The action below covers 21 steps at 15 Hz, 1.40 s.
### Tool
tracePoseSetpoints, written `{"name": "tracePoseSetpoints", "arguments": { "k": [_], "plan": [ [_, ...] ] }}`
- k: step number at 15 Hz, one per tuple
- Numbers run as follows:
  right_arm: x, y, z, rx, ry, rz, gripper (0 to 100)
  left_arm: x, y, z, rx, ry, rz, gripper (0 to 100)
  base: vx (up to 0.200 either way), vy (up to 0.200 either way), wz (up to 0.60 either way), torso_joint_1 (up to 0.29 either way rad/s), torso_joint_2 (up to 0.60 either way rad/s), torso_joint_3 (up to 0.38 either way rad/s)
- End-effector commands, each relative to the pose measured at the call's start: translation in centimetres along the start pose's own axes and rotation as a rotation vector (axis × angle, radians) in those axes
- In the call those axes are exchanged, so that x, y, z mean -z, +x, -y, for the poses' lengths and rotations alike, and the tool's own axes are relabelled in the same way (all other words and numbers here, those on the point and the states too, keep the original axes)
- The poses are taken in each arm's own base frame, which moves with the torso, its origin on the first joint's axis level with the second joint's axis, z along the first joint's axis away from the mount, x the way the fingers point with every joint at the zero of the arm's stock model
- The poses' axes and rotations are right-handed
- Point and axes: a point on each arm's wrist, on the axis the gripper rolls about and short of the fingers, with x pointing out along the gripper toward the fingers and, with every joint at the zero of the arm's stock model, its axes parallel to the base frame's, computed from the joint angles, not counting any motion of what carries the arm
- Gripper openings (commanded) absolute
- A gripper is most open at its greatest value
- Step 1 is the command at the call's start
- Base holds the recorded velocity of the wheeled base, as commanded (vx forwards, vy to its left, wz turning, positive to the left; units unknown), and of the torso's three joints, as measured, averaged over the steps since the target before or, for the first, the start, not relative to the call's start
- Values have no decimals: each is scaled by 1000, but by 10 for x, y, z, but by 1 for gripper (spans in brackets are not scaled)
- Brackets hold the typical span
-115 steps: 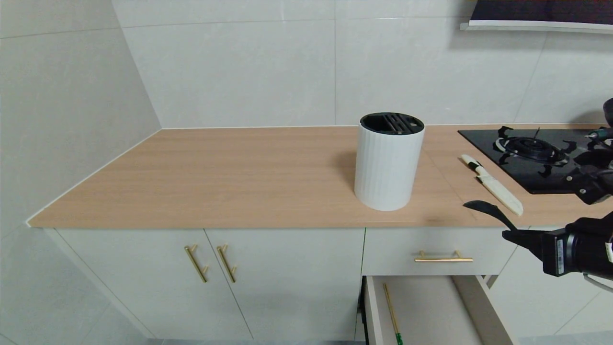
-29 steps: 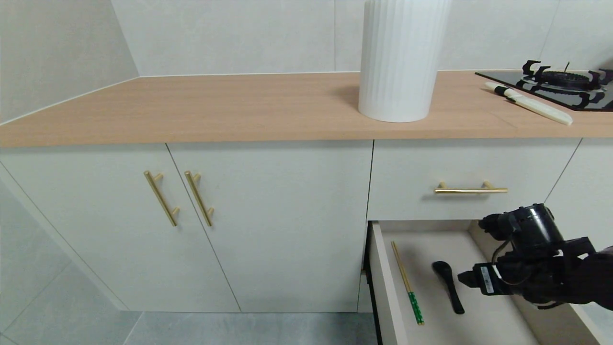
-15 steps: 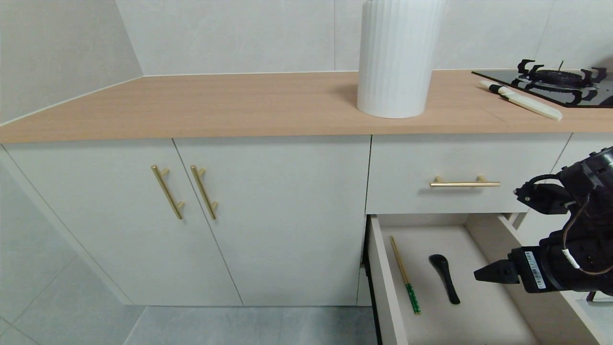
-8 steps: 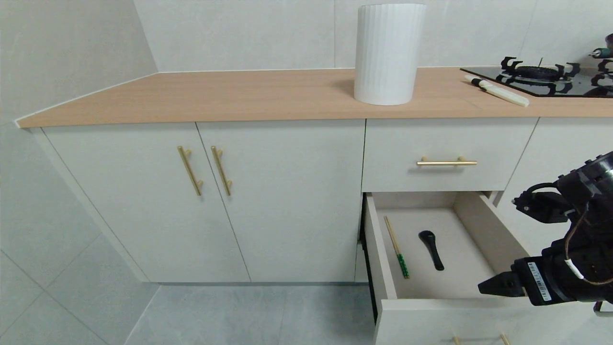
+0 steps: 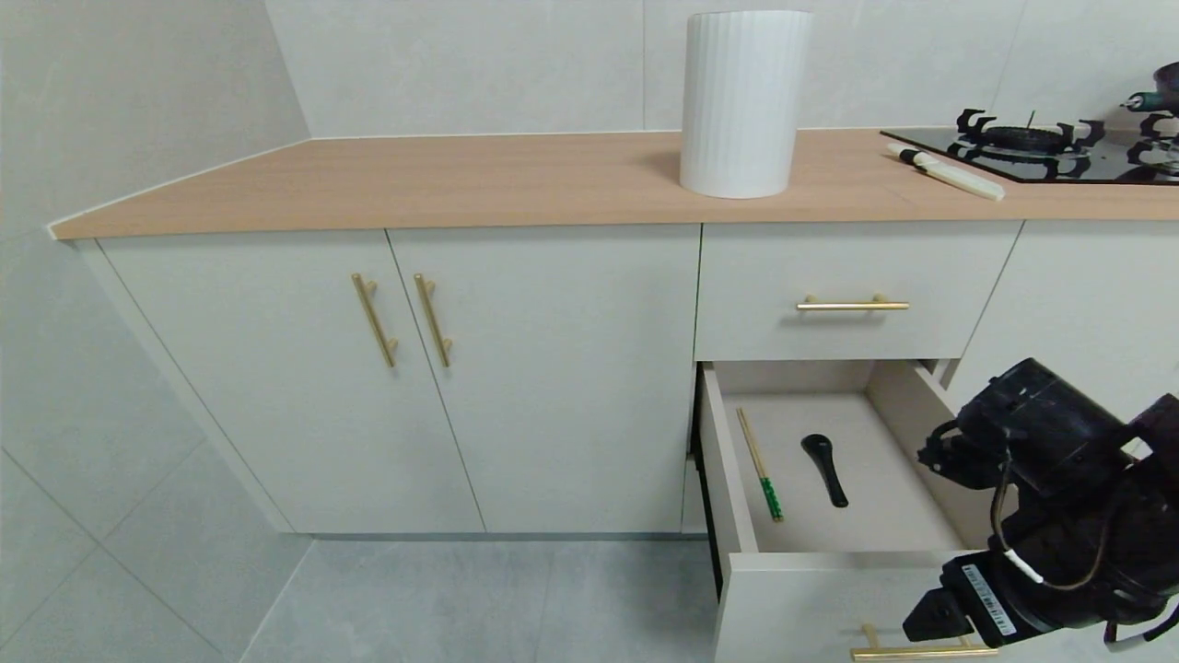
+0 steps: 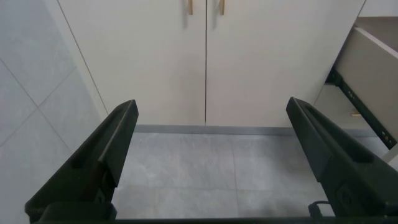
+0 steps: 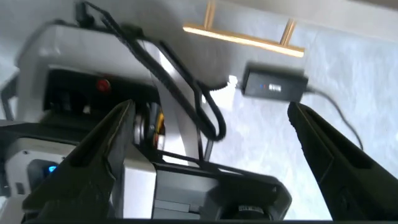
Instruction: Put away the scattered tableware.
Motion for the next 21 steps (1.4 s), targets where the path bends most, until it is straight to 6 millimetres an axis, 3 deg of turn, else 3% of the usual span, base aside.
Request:
{"name": "tracePoseSetpoints", "arguments": {
  "k": [1, 21],
  "plan": [
    [-5, 20, -4, 21, -7, -71, 100, 0, 0, 0, -2, 0, -1, 100, 0, 0, 0, 0, 0, 0],
    [-34, 65, 6, 118, 109, 57, 100, 0, 0, 0, -2, 0, -1, 100, 0, 0, 0, 0, 0, 0]
  ]
}}
